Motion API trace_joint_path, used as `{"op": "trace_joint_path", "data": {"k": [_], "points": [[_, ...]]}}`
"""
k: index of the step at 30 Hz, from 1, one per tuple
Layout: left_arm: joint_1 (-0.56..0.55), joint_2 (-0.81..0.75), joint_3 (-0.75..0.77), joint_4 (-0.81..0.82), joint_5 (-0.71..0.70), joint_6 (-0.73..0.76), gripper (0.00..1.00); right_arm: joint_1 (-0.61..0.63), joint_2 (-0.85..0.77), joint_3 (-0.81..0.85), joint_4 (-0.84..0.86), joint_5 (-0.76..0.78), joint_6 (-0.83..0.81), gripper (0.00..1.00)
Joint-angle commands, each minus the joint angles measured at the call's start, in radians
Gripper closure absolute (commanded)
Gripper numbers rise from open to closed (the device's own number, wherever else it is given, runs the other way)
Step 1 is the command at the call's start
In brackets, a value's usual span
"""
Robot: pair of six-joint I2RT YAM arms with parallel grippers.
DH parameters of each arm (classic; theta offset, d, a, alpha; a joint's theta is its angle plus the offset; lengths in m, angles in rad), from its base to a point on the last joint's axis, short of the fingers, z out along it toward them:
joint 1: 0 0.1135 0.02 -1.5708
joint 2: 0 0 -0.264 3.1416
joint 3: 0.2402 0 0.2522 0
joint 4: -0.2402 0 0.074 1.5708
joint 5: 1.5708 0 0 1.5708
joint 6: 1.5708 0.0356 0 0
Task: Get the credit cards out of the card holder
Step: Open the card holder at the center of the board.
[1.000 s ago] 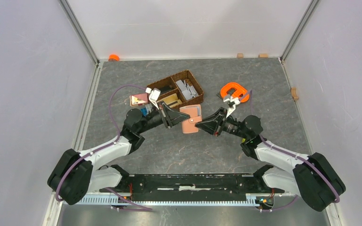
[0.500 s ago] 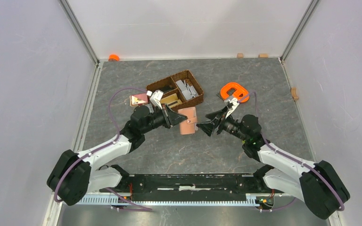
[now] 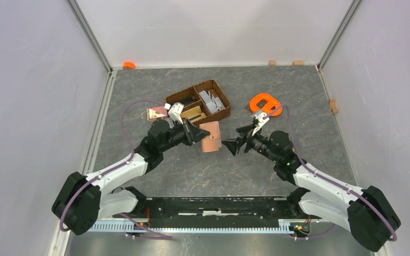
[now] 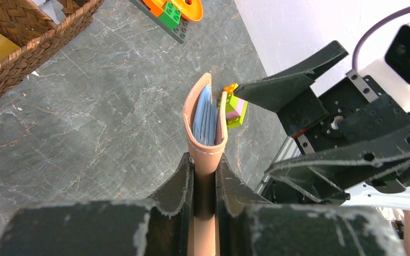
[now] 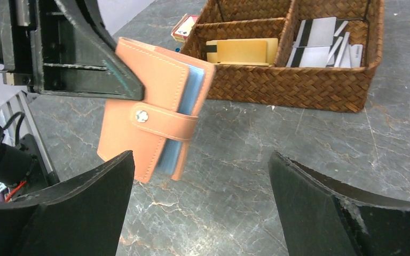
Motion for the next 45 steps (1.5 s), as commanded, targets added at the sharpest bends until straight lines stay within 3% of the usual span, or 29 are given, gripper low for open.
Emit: {"op": "trace_joint_path", "data": {"k": [1, 8, 22, 29, 34, 40, 42, 45], "points": [[-0.004, -0.016, 0.053, 0.022, -0.005, 0.041, 0.98, 0.114, 0.009, 0.106, -0.091, 0.181, -0.126, 0.02], [-0.004, 0.024, 0.07, 0.032, 0.036, 0.029, 0.98, 0.208, 0.075, 0.157, -0.131, 0.309, -0.174, 0.15], [-0.035, 0.12, 0.09, 0.074, 0.062, -0.005, 0.98, 0.323, 0.15, 0.182, -0.108, 0.472, -0.238, 0.2], [-0.035, 0.088, 0.089, 0.035, 0.027, 0.002, 0.98, 0.333, 0.198, 0.219, -0.214, 0.788, -0.2, 0.48], [-0.034, 0.069, 0.091, 0.018, 0.018, 0.011, 0.98, 0.329, 0.144, 0.188, -0.249, 1.009, -0.139, 0.6], [-0.034, 0.068, 0.097, -0.006, 0.001, 0.015, 0.98, 0.295, 0.106, 0.178, -0.266, 0.987, -0.114, 0.62], [-0.035, 0.066, 0.097, -0.009, -0.002, 0.014, 0.98, 0.288, 0.09, 0.16, -0.203, 0.83, -0.175, 0.59], [-0.035, 0.072, 0.099, -0.011, 0.002, 0.015, 0.98, 0.29, 0.076, 0.143, -0.119, 0.525, -0.251, 0.39]]}}
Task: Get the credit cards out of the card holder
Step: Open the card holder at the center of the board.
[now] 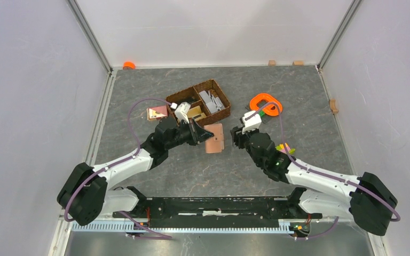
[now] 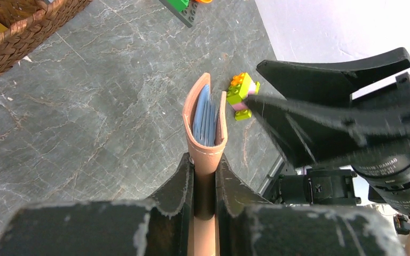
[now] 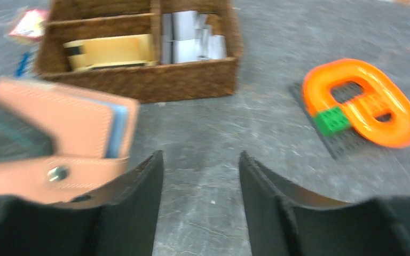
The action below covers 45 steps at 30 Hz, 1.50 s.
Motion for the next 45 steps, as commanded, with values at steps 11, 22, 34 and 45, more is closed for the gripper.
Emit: {"op": "trace_joint_path", "data": {"k": [11, 22, 34, 45], "points": [[-0.002, 0.03, 0.057, 0.115, 0.138, -0.023, 0.98, 0.054, 0.122, 0.07, 0.072, -0.348, -0.094, 0.15], [-0.002, 0.019, 0.057, 0.092, 0.12, -0.018, 0.98, 0.052, 0.117, 0.062, -0.014, 0.065, 0.018, 0.72], [0.0, 0.015, 0.06, 0.058, 0.092, -0.007, 0.98, -0.004, 0.043, 0.031, -0.046, 0.078, 0.062, 0.77], [0.05, -0.023, -0.004, 0.179, 0.126, -0.083, 0.98, -0.153, -0.068, -0.08, 0.134, -0.419, 0.103, 0.13]]}}
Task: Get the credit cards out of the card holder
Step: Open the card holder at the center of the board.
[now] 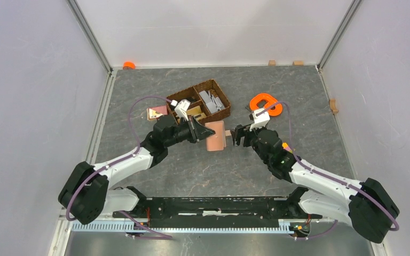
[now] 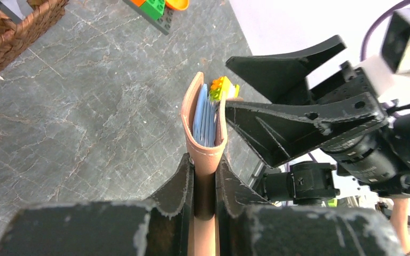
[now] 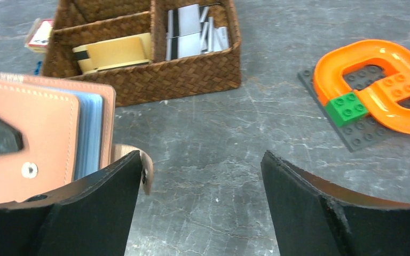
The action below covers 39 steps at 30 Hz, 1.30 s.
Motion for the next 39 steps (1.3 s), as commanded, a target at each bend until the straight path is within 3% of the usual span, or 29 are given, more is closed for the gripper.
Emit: {"op": "trace_joint_path", "data": {"k": [1, 12, 16, 18, 24, 29, 32, 34, 37, 39], "points": [[0.041, -0.05, -0.037, 0.168, 0.069, -0.085, 0.98, -0.057, -0.033, -0.054, 0.157, -0.311, 0.039, 0.11], [0.067, -0.051, -0.078, 0.342, 0.152, -0.167, 0.98, -0.135, 0.032, -0.08, 0.309, -0.625, 0.129, 0.16], [0.068, -0.046, -0.088, 0.411, 0.18, -0.195, 0.98, -0.161, 0.059, -0.083, 0.347, -0.7, 0.166, 0.27], [0.068, -0.034, -0.094, 0.458, 0.2, -0.218, 0.98, -0.183, 0.077, -0.102, 0.42, -0.78, 0.218, 0.34], [0.07, 0.012, -0.096, 0.578, 0.249, -0.275, 0.98, -0.217, 0.156, -0.144, 0.729, -1.023, 0.379, 0.39], [0.075, 0.018, -0.098, 0.581, 0.248, -0.28, 0.95, -0.217, 0.163, -0.15, 0.782, -1.051, 0.405, 0.7], [0.078, 0.015, -0.097, 0.553, 0.237, -0.27, 0.78, -0.219, 0.149, -0.157, 0.785, -1.038, 0.404, 0.88], [0.082, -0.002, -0.09, 0.457, 0.199, -0.232, 0.56, -0.223, 0.129, -0.16, 0.738, -0.999, 0.382, 0.95], [0.082, -0.049, -0.029, 0.046, 0.02, -0.097, 0.28, -0.229, 0.101, -0.133, 0.538, -0.869, 0.306, 1.0], [0.084, -0.042, 0.02, -0.137, -0.091, -0.049, 0.2, -0.231, 0.104, -0.108, 0.415, -0.791, 0.269, 1.0]]}}
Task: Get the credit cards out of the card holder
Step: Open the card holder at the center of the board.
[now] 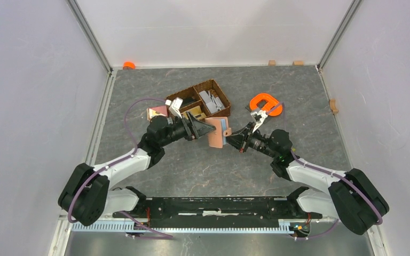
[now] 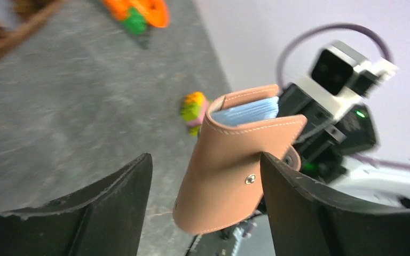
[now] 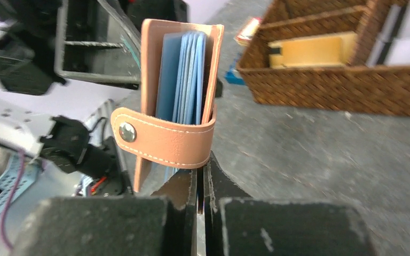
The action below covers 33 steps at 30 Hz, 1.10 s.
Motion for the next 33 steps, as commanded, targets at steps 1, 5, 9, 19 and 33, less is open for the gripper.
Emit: {"op": "trace_joint_path", "data": {"k": [1, 5, 9, 19, 33], "points": [[0.004, -0.014, 0.115, -0.433, -0.22, 0.15, 0.19, -0.008, -0.013, 0.052, -0.22, 0.166, -0.084, 1.0], [-0.012, 0.08, 0.139, -0.376, -0.14, 0.131, 0.14, -0.013, 0.074, 0.079, -0.206, 0.098, -0.045, 1.0], [-0.03, 0.158, 0.174, -0.374, -0.106, 0.147, 0.12, -0.02, 0.154, 0.099, -0.212, 0.069, -0.015, 1.0], [-0.041, 0.238, 0.236, -0.463, -0.111, 0.196, 0.31, -0.033, 0.225, 0.115, -0.198, 0.015, 0.024, 1.0], [-0.039, 0.223, 0.25, -0.522, -0.154, 0.213, 0.6, -0.048, 0.206, 0.098, -0.175, 0.006, 0.038, 1.0]]}}
